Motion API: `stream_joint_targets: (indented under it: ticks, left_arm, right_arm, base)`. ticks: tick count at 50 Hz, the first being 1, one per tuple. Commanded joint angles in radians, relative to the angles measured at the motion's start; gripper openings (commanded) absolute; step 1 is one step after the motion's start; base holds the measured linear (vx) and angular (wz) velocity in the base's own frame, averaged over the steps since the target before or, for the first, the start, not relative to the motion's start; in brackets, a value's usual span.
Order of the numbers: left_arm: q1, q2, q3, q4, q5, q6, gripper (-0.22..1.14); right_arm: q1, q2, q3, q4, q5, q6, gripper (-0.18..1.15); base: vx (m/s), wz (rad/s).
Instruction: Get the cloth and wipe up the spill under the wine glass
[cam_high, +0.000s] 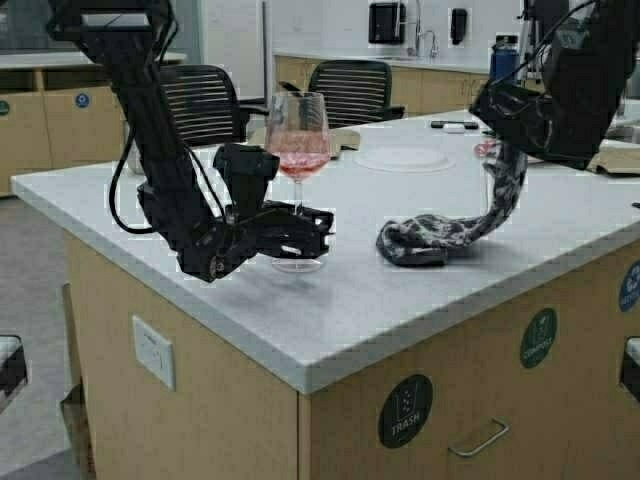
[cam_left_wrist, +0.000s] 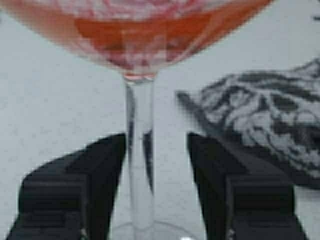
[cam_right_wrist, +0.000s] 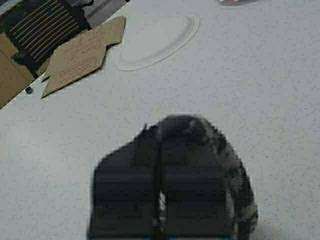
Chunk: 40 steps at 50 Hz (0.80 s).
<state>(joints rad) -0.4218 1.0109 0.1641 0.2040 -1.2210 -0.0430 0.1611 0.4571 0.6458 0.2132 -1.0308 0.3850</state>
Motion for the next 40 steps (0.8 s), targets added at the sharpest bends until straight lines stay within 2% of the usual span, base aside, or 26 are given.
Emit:
stream_joint_targets:
  ticks: [1,12,19,40]
  left_arm:
    - [-0.005,-0.032,0.000,0.002,-0.008,0.015,0.80]
    - [-0.006,-0.063,0.080,-0.006,-0.049,0.037,0.80]
    - [0.006,-0.084,0.166,-0.067,-0.118,0.060,0.80]
    - [0.026,-0.239,0.517,-0.081,-0.324,0.058,0.80]
  right_arm:
    - [0.003,-0.046,0.000,-0.017,-0.012,-0.002,0.07]
    - [0.003,-0.048,0.011,-0.031,-0.012,0.003,0.07]
    - [0.005,-0.049,0.014,-0.040,-0.012,0.005,0.07]
    - [0.021,-0.098,0.034,-0.058,-0.014,-0.005,0.07]
  base:
    - [0.00,0.00]
    - [0.00,0.00]
    - [0.00,0.00]
    - [0.00,0.00]
